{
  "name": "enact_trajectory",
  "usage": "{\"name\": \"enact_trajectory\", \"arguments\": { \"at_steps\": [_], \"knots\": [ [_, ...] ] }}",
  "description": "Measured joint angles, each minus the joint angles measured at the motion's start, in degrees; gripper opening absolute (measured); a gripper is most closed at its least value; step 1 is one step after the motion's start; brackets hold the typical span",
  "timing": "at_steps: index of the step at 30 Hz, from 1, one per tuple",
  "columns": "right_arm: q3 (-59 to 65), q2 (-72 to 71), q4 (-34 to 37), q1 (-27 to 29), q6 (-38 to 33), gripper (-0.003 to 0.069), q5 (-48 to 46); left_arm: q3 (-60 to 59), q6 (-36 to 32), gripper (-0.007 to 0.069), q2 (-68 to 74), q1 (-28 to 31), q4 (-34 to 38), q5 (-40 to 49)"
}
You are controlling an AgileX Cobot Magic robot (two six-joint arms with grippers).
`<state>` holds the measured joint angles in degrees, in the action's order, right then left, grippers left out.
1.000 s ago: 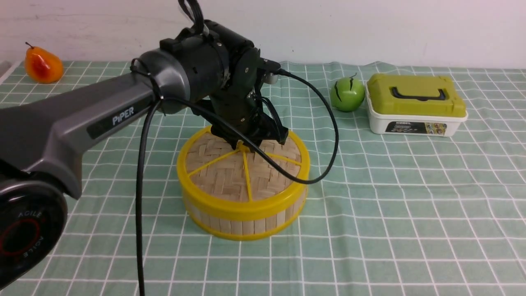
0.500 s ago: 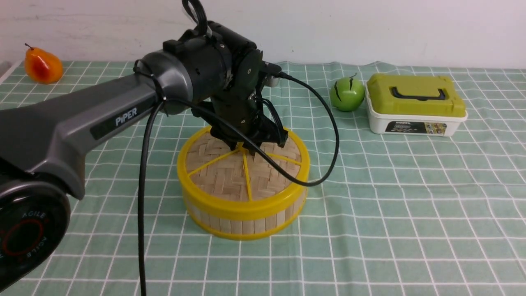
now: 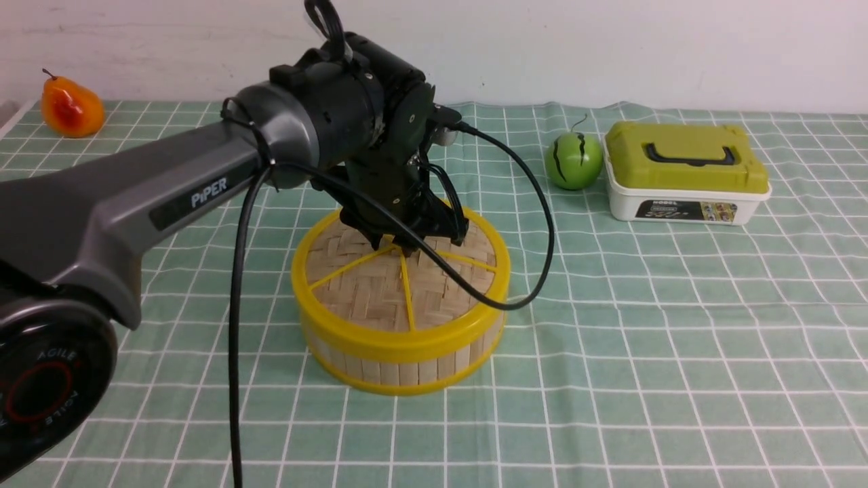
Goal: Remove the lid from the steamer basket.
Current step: Use the left arm to lift the lid of the steamer, then use the left arm to place the steamer lid on the table
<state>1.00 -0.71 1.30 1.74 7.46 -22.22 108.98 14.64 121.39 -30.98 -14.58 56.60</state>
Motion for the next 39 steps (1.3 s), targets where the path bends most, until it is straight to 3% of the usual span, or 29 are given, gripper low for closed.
{"name": "enact_trajectory", "arguments": {
  "at_steps": [4,10,22,30,39],
  "knots": [
    [0.0,0.0,0.0,0.0,0.0,0.0241,0.0,0.0,0.8,0.0269,0.1,0.0,0.0,-0.1],
    [0.0,0.0,0.0,0.0,0.0,0.0241,0.0,0.2,3.7,0.0106,0.4,-0.3,-0.1,-0.5],
    [0.0,0.0,0.0,0.0,0.0,0.0241,0.0,1.1,4.7,0.0109,0.2,-0.4,-0.3,0.2],
    [0.0,0.0,0.0,0.0,0.0,0.0241,0.0,8.4,7.4,0.0109,-3.5,0.0,-1.4,6.2],
    [0.0,0.0,0.0,0.0,0.0,0.0241,0.0,11.1,7.4,0.0109,-12.5,0.1,-10.2,14.5]
  ]
}}
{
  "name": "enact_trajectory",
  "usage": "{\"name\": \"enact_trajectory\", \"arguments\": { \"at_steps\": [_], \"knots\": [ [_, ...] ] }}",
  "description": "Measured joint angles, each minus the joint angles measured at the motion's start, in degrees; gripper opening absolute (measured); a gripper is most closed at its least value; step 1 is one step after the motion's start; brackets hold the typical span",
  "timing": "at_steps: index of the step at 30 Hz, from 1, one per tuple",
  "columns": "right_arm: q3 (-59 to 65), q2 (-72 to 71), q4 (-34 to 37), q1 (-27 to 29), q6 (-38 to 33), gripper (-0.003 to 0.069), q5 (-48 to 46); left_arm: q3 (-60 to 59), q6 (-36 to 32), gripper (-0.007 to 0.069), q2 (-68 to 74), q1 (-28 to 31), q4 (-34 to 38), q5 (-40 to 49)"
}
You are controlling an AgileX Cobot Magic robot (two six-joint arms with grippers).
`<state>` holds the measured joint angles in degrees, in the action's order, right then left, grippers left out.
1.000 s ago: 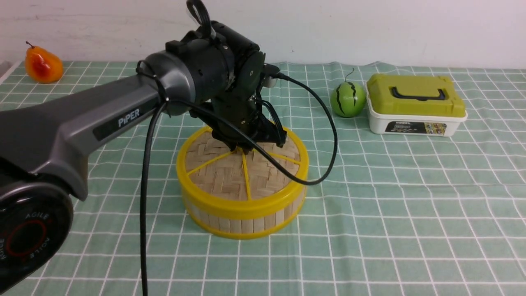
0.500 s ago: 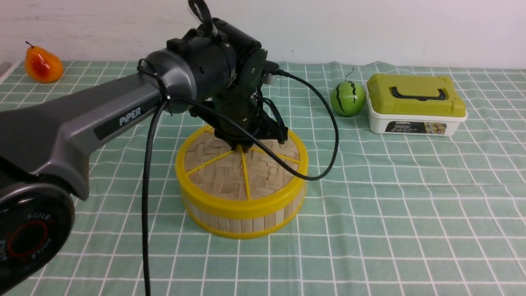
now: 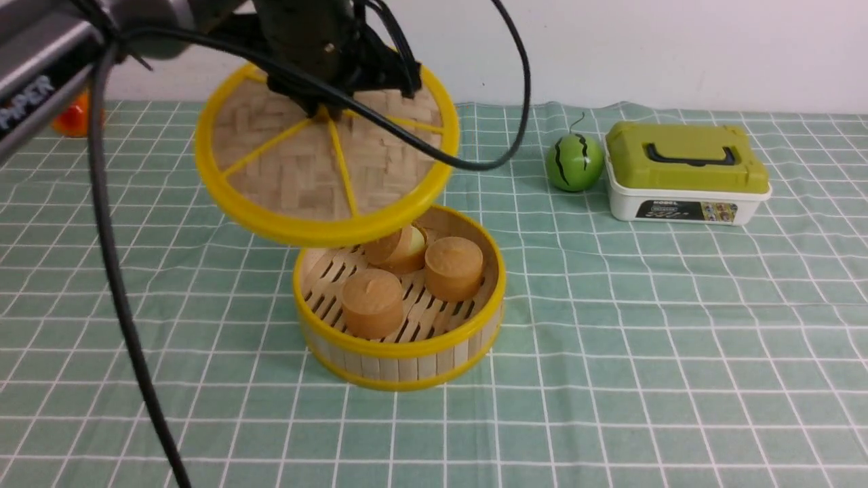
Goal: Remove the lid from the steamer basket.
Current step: Use the left arm to place the steamer lid on the table
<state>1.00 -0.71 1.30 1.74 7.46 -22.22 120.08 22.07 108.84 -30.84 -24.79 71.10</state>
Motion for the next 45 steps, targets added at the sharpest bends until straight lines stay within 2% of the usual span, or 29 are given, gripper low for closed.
{"name": "enact_trajectory", "arguments": {
  "at_steps": [5,9,10,11,14,17,19,22,28,34,38,42,45],
  "knots": [
    [0.0,0.0,0.0,0.0,0.0,0.0241,0.0,-4.0,0.7,0.0109,-4.9,3.0,-1.8,0.1],
    [0.0,0.0,0.0,0.0,0.0,0.0241,0.0,-13.6,4.1,0.0109,-7.9,8.5,-1.4,0.1],
    [0.0,0.0,0.0,0.0,0.0,0.0241,0.0,-18.9,6.3,0.0109,-8.9,11.4,-1.1,0.1],
    [0.0,0.0,0.0,0.0,0.0,0.0241,0.0,-19.5,6.7,0.0109,-8.9,11.7,-0.9,0.1],
    [0.0,0.0,0.0,0.0,0.0,0.0241,0.0,-31.2,15.1,0.0109,-10.7,17.8,1.8,-0.7],
    [0.0,0.0,0.0,0.0,0.0,0.0241,0.0,-39.8,18.4,0.0109,-11.0,21.2,3.6,-4.9],
    [0.0,0.0,0.0,0.0,0.0,0.0241,0.0,-42.3,18.9,0.0109,-11.0,21.6,3.8,-7.9],
    [0.0,0.0,0.0,0.0,0.0,0.0241,0.0,-47.8,19.3,0.0109,-10.0,21.7,4.4,-18.2],
    [0.0,0.0,0.0,0.0,0.0,0.0241,0.0,-48.4,19.5,0.0109,-7.3,21.7,5.4,-26.0],
    [0.0,0.0,0.0,0.0,0.0,0.0241,0.0,-48.5,21.8,0.0127,-4.5,21.7,7.1,-25.7],
    [0.0,0.0,0.0,0.0,0.0,0.0241,0.0,-48.7,23.3,0.0187,-4.3,21.7,10.0,-24.8],
    [0.0,0.0,0.0,0.0,0.0,0.0241,0.0,-48.7,23.4,0.0293,-5.2,21.7,11.3,-24.0],
    [0.0,0.0,0.0,0.0,0.0,0.0241,0.0,-47.7,21.5,0.0326,-7.3,21.7,11.7,-20.3]
  ]
}}
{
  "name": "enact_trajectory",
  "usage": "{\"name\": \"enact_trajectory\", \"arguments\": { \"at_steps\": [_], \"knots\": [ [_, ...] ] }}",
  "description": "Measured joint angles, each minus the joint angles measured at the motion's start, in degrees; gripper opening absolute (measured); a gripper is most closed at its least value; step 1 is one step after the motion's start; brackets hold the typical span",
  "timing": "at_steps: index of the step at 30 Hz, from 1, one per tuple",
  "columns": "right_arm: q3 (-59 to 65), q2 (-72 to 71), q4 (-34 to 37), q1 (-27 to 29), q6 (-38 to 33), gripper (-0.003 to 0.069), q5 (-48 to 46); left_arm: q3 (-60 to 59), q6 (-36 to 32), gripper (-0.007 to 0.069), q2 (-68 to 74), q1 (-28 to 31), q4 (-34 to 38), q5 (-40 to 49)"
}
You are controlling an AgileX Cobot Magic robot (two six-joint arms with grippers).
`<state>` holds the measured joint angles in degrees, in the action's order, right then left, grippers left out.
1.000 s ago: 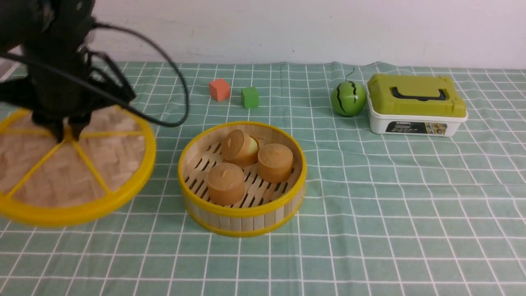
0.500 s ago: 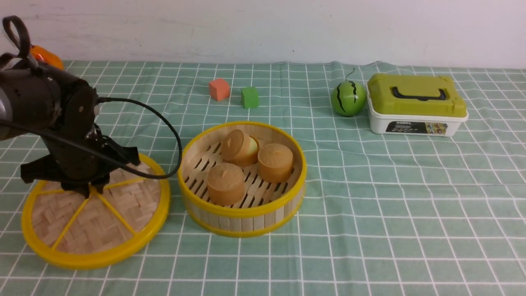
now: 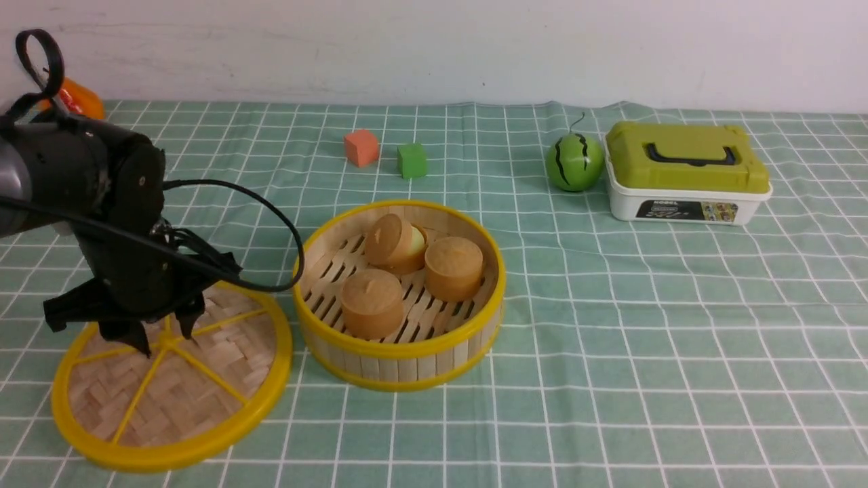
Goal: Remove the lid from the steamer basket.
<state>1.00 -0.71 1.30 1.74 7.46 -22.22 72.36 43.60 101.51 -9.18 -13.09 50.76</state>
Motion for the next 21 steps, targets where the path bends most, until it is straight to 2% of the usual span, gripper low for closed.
{"name": "enact_trajectory", "arguments": {
  "at_steps": [5,6,7,10,15,18,21],
  "knots": [
    [0.0,0.0,0.0,0.0,0.0,0.0241,0.0,4.5,-8.7,0.0306,-6.2,0.0,1.4,8.0],
    [0.0,0.0,0.0,0.0,0.0,0.0241,0.0,6.1,-13.1,0.0268,-9.8,0.0,3.0,11.2],
    [0.0,0.0,0.0,0.0,0.0,0.0241,0.0,6.4,-13.6,0.0262,-10.3,0.0,3.2,11.5],
    [0.0,0.0,0.0,0.0,0.0,0.0241,0.0,7.0,-20.4,0.0146,-18.6,0.0,6.7,17.3],
    [0.0,0.0,0.0,0.0,0.0,0.0241,0.0,5.7,-22.8,-0.0013,-31.2,0.0,9.4,19.9],
    [0.0,0.0,0.0,0.0,0.0,0.0241,0.0,3.5,-22.8,-0.0013,-36.1,0.0,10.8,20.1],
    [0.0,0.0,0.0,0.0,0.0,0.0241,0.0,-5.5,-23.9,-0.0013,-49.2,0.0,14.9,19.6]
  ]
}}
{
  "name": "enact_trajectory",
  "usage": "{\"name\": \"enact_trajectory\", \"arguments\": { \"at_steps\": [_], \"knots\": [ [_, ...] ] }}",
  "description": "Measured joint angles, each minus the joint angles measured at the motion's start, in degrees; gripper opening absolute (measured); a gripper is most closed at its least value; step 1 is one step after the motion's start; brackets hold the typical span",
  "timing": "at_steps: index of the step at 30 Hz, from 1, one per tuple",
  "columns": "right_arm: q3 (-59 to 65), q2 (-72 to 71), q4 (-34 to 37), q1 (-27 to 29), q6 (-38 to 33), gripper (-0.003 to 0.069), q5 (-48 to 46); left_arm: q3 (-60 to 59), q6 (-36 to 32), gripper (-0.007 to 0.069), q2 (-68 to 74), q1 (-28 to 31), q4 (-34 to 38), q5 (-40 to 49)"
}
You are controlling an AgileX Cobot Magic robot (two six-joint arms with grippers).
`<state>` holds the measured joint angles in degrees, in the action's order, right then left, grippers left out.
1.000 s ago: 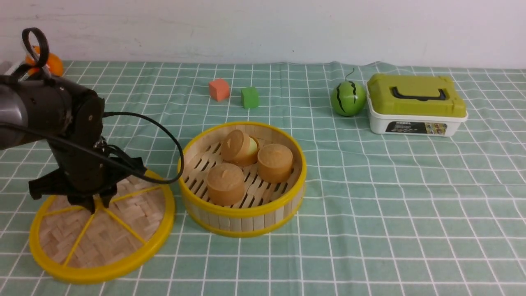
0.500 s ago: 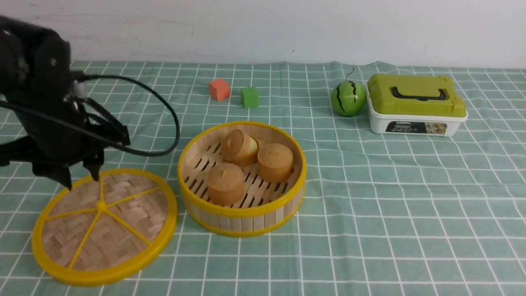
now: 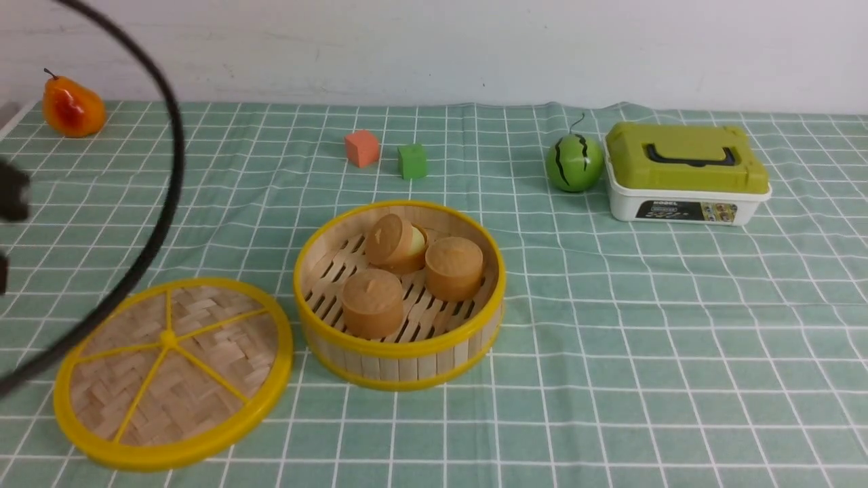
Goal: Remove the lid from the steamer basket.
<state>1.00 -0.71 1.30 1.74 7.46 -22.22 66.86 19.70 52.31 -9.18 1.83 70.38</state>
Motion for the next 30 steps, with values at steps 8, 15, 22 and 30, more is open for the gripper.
{"name": "enact_trajectory", "arguments": {
  "at_steps": [8,15,22,30],
  "knots": [
    [0.0,0.0,0.0,0.0,0.0,0.0241,0.0,-24.1,-9.8,-0.0013,-30.6,0.0,13.8,-12.9],
    [0.0,0.0,0.0,0.0,0.0,0.0241,0.0,-37.9,-10.8,-0.0013,-46.6,0.0,16.6,-21.4],
    [0.0,0.0,0.0,0.0,0.0,0.0241,0.0,-39.1,-10.9,-0.0013,-47.0,0.0,17.4,-23.8],
    [0.0,0.0,0.0,0.0,0.0,0.0241,0.0,-39.1,-13.5,-0.0013,-47.0,0.0,14.5,-24.0]
  ]
}}
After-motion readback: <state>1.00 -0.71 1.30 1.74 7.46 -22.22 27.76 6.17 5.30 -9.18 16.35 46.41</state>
